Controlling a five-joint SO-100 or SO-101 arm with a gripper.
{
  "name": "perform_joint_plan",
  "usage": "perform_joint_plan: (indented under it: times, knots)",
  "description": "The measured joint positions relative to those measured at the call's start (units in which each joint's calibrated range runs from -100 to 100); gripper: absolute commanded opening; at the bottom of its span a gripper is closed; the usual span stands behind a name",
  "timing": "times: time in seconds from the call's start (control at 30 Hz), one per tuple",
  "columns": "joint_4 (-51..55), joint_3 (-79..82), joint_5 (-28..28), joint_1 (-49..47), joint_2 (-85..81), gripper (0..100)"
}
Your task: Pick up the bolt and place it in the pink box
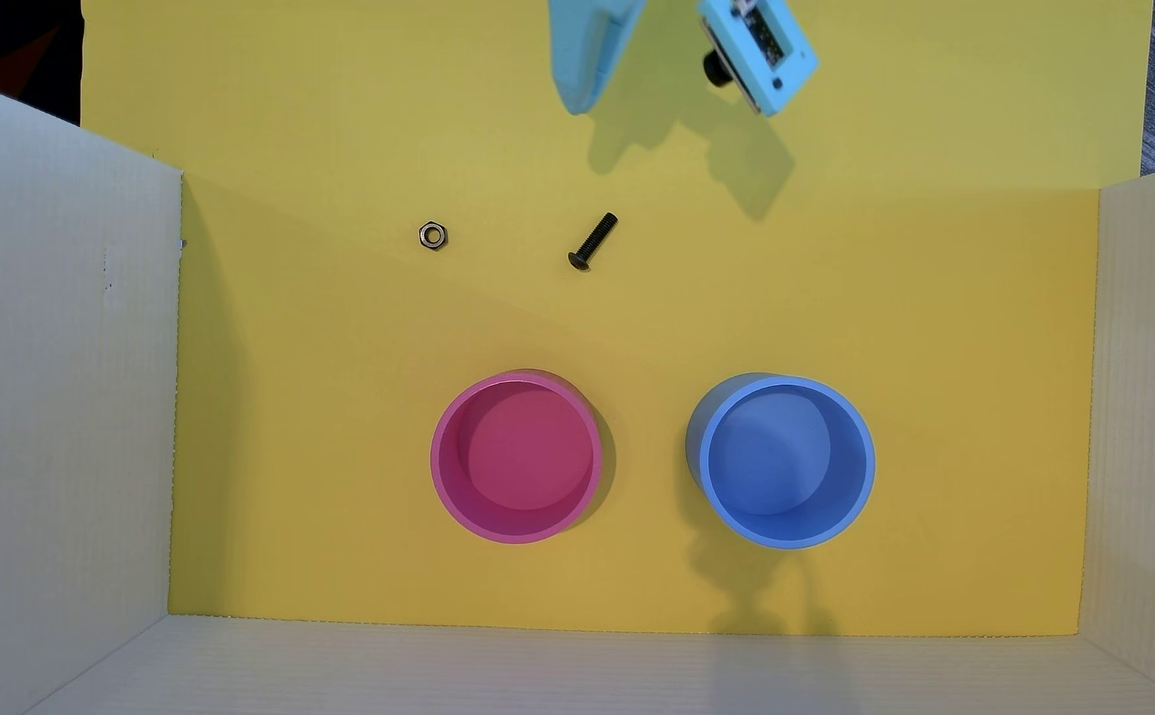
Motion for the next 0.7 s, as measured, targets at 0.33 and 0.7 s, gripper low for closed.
perform_joint_plan:
  times: [0.33, 0.7]
  knots:
    - [7.0, -35.0, -0.1, 0.2, 37.1, 1]
    - [12.6, -60.7, -0.1, 0.2, 67.5, 1]
